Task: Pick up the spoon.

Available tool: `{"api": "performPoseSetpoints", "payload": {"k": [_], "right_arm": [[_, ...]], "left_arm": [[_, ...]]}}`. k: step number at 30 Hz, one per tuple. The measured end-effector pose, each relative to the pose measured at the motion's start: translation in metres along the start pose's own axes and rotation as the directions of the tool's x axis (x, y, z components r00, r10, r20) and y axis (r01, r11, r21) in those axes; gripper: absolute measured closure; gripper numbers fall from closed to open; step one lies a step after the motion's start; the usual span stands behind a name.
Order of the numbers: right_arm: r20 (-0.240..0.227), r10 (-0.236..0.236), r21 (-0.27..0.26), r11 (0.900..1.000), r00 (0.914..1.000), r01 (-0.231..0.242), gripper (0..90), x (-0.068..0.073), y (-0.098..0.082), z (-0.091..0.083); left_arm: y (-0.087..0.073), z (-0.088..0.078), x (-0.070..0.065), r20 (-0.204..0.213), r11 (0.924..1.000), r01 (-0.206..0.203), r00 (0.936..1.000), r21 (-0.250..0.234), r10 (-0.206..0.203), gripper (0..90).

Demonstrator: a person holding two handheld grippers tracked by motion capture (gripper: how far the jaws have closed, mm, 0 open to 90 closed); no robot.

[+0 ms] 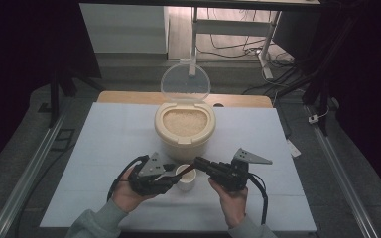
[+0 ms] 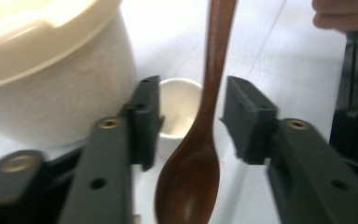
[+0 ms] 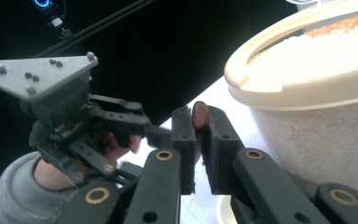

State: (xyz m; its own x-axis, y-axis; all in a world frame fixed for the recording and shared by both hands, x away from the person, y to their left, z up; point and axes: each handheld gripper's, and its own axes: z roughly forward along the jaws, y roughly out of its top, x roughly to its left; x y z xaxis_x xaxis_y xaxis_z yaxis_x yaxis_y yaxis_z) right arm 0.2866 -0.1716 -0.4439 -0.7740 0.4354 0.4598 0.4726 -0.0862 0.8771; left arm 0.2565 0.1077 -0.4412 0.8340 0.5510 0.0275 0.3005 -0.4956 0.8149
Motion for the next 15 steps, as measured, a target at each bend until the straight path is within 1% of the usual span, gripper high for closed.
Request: {"api": "performPoseSetpoints", "payload": {"k": [3,6,9,12,13,15], "right_arm": [[-0.001,-0.012,0.005,1.0,0.9999,0.012,83.2,-0.001,0.0,-0.001],[-0.002,-0.028,0.008,1.0,0.9996,0.028,83.2,-0.001,0.002,-0.001],[-0.003,-0.032,-0.002,0.999,0.9995,0.032,83.1,-0.002,0.004,-0.004],[0.003,-0.041,-0.011,0.999,0.9991,0.041,83.1,-0.003,0.007,-0.008],[0.004,-0.043,-0.015,0.999,0.9991,0.043,83.2,-0.003,0.008,-0.009],[0.009,-0.051,-0.021,0.998,0.9987,0.051,83.2,-0.003,0.009,-0.011]], "left_arm": [[-0.009,-0.007,0.005,-0.003,0.9992,0.04,0.9992,-0.005,-0.04,47.3],[-0.02,-0.013,0.007,-0.025,0.9986,0.053,0.9983,0.001,-0.053,43.2],[-0.033,-0.019,0.01,-0.041,0.9966,0.082,0.9957,-0.006,-0.083,38.8],[-0.047,-0.027,0.016,-0.062,0.9934,0.113,0.9916,-0.02,-0.114,36.3],[-0.052,-0.029,0.019,-0.065,0.9909,0.132,0.989,-0.027,-0.133,35.9],[-0.061,-0.033,0.024,-0.072,0.9879,0.151,0.9855,-0.032,-0.153,34.8]]}}
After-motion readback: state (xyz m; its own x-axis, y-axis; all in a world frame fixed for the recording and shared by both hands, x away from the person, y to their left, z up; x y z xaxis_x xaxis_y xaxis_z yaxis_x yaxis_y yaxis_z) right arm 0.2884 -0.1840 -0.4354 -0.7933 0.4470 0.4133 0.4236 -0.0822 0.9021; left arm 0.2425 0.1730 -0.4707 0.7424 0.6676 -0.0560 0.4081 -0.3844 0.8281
